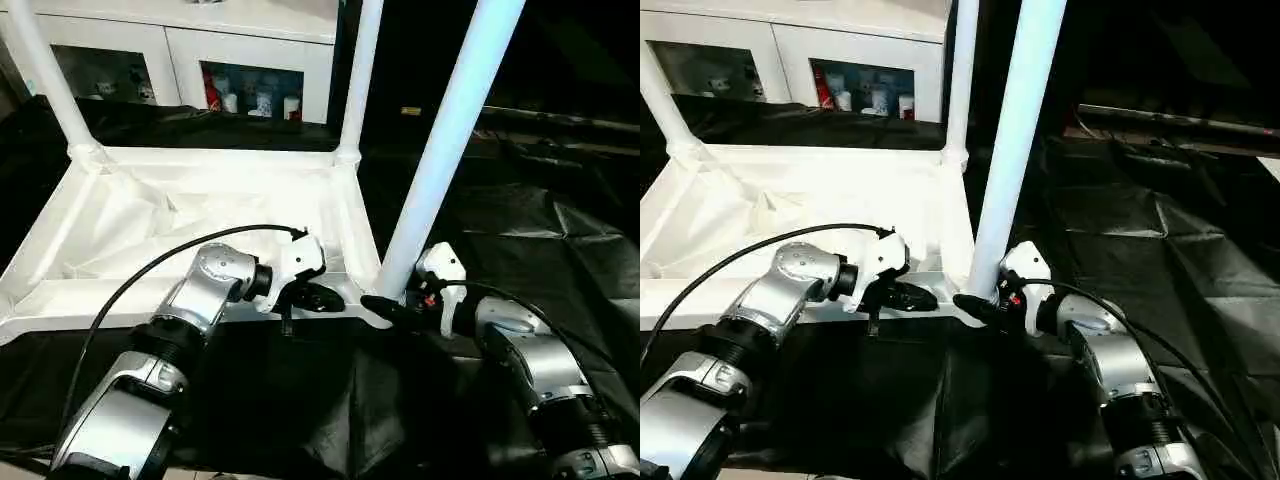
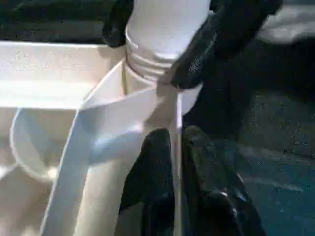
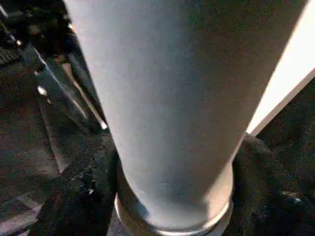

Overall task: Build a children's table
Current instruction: Rotate leg to tighten

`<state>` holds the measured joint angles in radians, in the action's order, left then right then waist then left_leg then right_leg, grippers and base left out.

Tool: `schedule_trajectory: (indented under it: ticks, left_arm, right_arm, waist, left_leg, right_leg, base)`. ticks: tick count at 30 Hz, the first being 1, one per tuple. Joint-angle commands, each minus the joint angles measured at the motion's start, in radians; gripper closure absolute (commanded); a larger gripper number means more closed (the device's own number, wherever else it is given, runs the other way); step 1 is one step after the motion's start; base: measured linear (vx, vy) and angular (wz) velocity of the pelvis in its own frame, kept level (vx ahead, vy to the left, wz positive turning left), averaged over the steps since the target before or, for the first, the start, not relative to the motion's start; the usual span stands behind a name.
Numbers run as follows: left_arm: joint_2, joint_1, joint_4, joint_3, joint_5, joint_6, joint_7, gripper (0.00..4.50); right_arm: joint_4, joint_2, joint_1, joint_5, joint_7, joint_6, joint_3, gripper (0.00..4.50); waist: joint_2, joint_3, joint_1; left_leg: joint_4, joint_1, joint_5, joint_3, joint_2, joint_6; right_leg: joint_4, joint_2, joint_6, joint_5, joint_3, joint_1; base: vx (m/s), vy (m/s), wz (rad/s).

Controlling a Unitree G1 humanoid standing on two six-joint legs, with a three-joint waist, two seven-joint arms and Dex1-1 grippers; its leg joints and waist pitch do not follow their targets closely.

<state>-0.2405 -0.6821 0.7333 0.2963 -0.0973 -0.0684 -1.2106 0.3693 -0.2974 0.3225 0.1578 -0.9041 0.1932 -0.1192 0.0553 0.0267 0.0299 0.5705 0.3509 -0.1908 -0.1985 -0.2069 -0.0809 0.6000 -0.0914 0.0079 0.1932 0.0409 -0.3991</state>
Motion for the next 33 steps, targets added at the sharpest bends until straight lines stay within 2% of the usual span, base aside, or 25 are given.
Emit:
schedule_trajectory:
  ticks: [1,5,8,9,11,12,20,24,30,31,33]
  left_arm:
    - [0.009,0.009,0.039,0.029,-0.027,-0.018,0.038,3.97]
    - [0.004,0.007,0.043,0.014,-0.010,-0.025,0.026,3.97]
    - [0.001,0.005,0.040,0.005,0.001,-0.037,0.019,3.97]
    - [0.000,0.004,0.040,0.004,0.002,-0.042,0.018,4.15]
    - [-0.010,0.002,0.040,0.013,-0.007,-0.049,0.011,4.26]
    - [-0.036,0.002,0.036,0.038,-0.036,-0.056,0.005,4.33]
    - [-0.085,-0.002,0.023,0.053,-0.062,-0.065,0.003,4.39]
    - [-0.105,0.006,0.001,0.052,-0.043,-0.073,-0.004,4.39]
    - [-0.117,0.043,-0.065,0.017,0.013,-0.117,-0.011,4.39]
    - [-0.116,0.046,-0.072,0.011,0.020,-0.127,-0.007,4.01]
    - [-0.120,0.050,-0.087,0.008,0.027,-0.136,-0.003,3.91]
  right_arm:
    - [-0.013,0.010,-0.009,-0.009,-0.009,0.008,-0.039,1.78]
    - [-0.012,0.009,-0.008,-0.010,-0.009,0.008,-0.038,1.79]
    - [-0.011,0.007,-0.006,-0.009,-0.008,0.008,-0.037,1.80]
    - [-0.010,0.007,-0.005,-0.010,-0.008,0.008,-0.037,1.80]
    - [-0.008,0.006,-0.004,-0.011,-0.009,0.007,-0.038,1.80]
    - [-0.004,0.004,-0.001,-0.012,-0.009,0.005,-0.038,1.80]
    - [0.001,0.000,0.002,-0.016,-0.010,0.000,-0.041,1.80]
    - [0.001,-0.001,0.001,-0.016,-0.010,-0.002,-0.042,1.80]
    - [0.005,-0.003,0.003,-0.015,-0.009,-0.005,-0.043,1.80]
    - [0.005,-0.004,0.003,-0.015,-0.009,-0.006,-0.044,1.80]
    - [0.005,-0.005,0.002,-0.015,-0.008,-0.007,-0.048,1.80]
  waist:
    - [0.001,-0.038,0.002]
    - [0.003,-0.039,0.001]
    - [0.002,-0.038,0.001]
    - [0.002,-0.038,0.000]
    - [0.002,-0.038,0.000]
    - [0.005,-0.038,0.000]
    - [0.002,-0.038,-0.008]
    - [0.002,-0.038,-0.011]
    - [0.000,-0.040,-0.018]
    - [-0.001,-0.040,-0.017]
    - [0.002,-0.040,-0.019]
  left_leg:
    - [-0.069,0.004,-0.264,0.014,-0.025,0.034]
    - [-0.067,0.006,-0.247,0.014,-0.024,0.041]
    - [-0.068,0.003,-0.254,0.013,-0.025,0.040]
    - [-0.068,0.002,-0.259,0.013,-0.025,0.039]
    - [-0.068,0.002,-0.262,0.013,-0.025,0.038]
    - [-0.068,0.003,-0.259,0.013,-0.025,0.040]
    - [-0.067,0.004,-0.247,0.013,-0.025,0.040]
    - [-0.067,0.004,-0.250,0.013,-0.025,0.039]
    - [-0.065,0.003,-0.230,0.011,-0.026,0.042]
    - [-0.064,0.003,-0.227,0.011,-0.025,0.044]
    - [-0.064,0.004,-0.227,0.010,-0.025,0.044]
  right_leg:
    - [-0.081,-0.042,-0.190,0.263,-0.032,0.038]
    - [-0.081,-0.043,-0.190,0.263,-0.031,0.039]
    - [-0.081,-0.042,-0.195,0.263,-0.032,0.036]
    - [-0.082,-0.042,-0.197,0.265,-0.032,0.035]
    - [-0.082,-0.042,-0.196,0.268,-0.032,0.036]
    - [-0.082,-0.042,-0.194,0.269,-0.032,0.036]
    - [-0.078,-0.041,-0.208,0.233,-0.032,0.037]
    - [-0.078,-0.041,-0.211,0.236,-0.032,0.038]
    - [-0.070,-0.038,-0.237,0.173,-0.033,0.039]
    - [-0.070,-0.038,-0.242,0.164,-0.033,0.039]
    - [-0.069,-0.038,-0.243,0.162,-0.032,0.040]
  base:
    - [0.000,0.000,0.00]
    - [0.000,0.000,0.00]
    - [0.000,0.000,0.00]
    - [0.000,0.000,0.00]
    - [0.000,0.000,0.00]
    - [0.000,0.000,0.00]
    - [0.000,0.000,0.00]
    - [0.000,0.000,0.00]
    - [0.000,0.000,0.00]
    - [0.000,0.000,0.00]
    - [0.000,0.000,0.00]
